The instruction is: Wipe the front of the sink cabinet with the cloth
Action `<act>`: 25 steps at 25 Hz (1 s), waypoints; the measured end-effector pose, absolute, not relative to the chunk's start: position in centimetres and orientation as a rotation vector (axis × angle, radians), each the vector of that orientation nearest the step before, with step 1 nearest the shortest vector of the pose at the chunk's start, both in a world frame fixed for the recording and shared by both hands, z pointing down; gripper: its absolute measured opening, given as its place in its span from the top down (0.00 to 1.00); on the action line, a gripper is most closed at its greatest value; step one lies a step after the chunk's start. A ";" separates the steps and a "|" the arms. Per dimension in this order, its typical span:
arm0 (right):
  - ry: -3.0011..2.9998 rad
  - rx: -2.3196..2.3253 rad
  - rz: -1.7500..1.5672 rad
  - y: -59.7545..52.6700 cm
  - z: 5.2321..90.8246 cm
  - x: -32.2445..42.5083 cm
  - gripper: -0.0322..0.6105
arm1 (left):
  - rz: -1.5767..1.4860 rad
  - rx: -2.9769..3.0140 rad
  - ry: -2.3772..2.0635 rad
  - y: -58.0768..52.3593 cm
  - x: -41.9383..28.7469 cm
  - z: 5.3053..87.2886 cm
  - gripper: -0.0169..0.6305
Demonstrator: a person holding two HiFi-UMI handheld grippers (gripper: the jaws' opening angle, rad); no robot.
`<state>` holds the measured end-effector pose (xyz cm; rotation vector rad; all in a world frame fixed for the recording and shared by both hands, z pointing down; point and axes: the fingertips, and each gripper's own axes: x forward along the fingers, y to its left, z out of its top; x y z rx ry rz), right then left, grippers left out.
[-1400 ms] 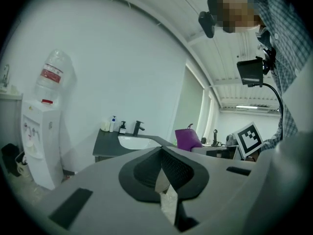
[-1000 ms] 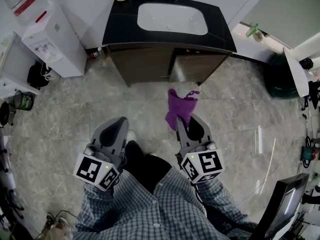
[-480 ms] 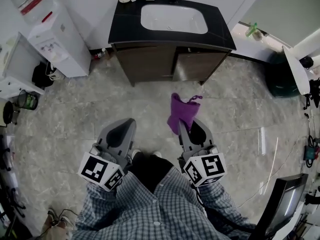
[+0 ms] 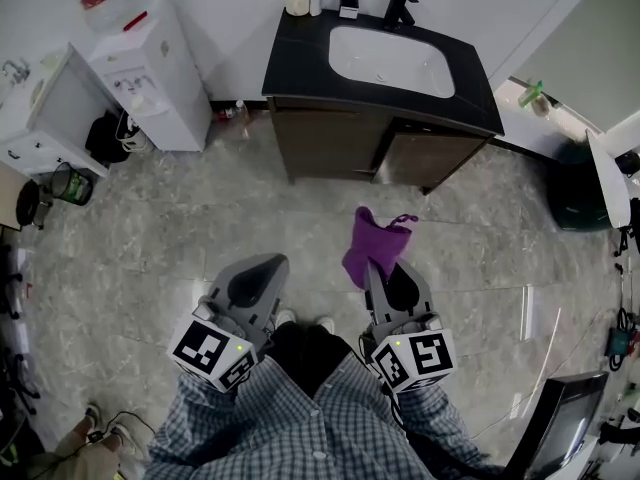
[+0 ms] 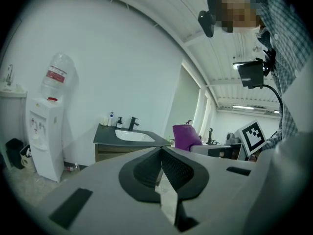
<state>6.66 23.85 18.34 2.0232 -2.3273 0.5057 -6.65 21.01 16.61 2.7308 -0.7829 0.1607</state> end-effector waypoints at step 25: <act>-2.366 1.908 0.448 21.0 18.1 3.9 0.83 | 0.143 2.738 -0.789 19.4 -7.7 16.5 0.96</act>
